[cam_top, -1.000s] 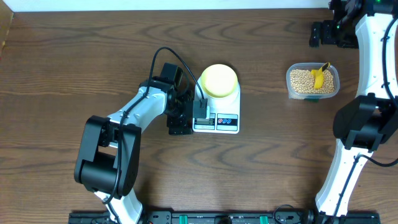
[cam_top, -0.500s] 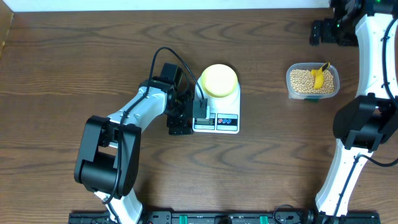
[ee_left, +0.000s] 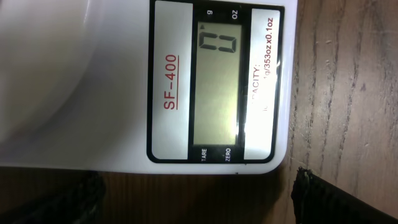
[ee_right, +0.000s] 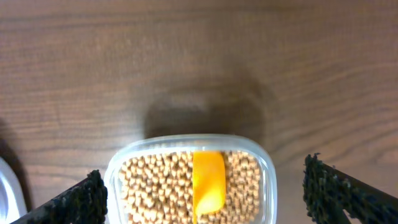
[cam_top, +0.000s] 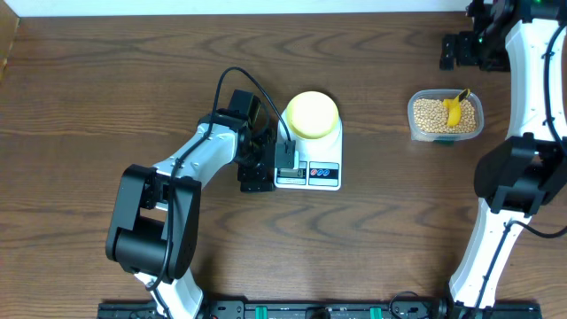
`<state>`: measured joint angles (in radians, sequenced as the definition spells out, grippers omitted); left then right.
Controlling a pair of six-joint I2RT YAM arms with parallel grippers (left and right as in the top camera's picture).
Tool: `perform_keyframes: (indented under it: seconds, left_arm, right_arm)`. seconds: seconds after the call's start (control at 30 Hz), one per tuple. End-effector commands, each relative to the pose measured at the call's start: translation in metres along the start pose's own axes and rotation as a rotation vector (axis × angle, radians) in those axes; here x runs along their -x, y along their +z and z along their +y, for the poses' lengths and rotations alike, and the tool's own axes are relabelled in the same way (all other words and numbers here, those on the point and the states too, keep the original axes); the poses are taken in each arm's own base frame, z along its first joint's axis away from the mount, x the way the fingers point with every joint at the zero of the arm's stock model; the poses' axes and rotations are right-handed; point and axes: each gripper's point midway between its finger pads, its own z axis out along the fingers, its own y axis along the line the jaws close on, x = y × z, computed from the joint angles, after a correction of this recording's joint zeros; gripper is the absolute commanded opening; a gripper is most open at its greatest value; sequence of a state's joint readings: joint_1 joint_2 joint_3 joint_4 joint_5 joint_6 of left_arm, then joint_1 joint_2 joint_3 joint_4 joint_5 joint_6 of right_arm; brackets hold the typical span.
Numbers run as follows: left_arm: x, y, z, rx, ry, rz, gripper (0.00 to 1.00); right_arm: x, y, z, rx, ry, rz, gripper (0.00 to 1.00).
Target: Scoop item into bowl and weigh 50g on scale
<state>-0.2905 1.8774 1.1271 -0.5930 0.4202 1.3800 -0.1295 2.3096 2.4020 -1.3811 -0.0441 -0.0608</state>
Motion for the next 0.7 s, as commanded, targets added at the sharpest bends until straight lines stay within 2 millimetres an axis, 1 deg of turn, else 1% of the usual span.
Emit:
perform_keyframes:
  seconds: [0.0,0.03,0.1,0.2,0.4,0.57,0.67]
  left_arm:
    - [0.003,0.004,-0.006,-0.025,-0.015,-0.031,0.98]
    - [0.003,0.004,-0.006,-0.025,-0.015,-0.031,0.98]
    - [0.003,0.004,-0.006,-0.025,-0.015,-0.031,0.97]
    - [0.003,0.004,-0.006,-0.025,-0.015,-0.031,0.98]
    - [0.003,0.004,-0.006,-0.025,-0.015,-0.031,0.97]
    - [0.003,0.004,-0.006,-0.025,-0.015,-0.031,0.98]
    - [0.003,0.004,-0.006,-0.025,-0.015,-0.031,0.97]
  right_arm:
    - [0.003,-0.052,-0.001,-0.014,-0.008,-0.085,0.97]
    - [0.0,-0.057,-0.002,-0.014,-0.005,-0.082,0.98]
    - [-0.006,-0.059,-0.002,-0.012,-0.002,-0.061,0.99]
    - [-0.022,-0.053,0.001,0.007,0.0,0.011,0.99]
    - [-0.043,-0.024,0.003,0.021,0.02,0.109,0.99]
    - [-0.063,0.011,0.003,0.027,0.04,0.189,0.99]
    - [-0.064,0.024,0.003,0.027,0.039,0.186,0.91]
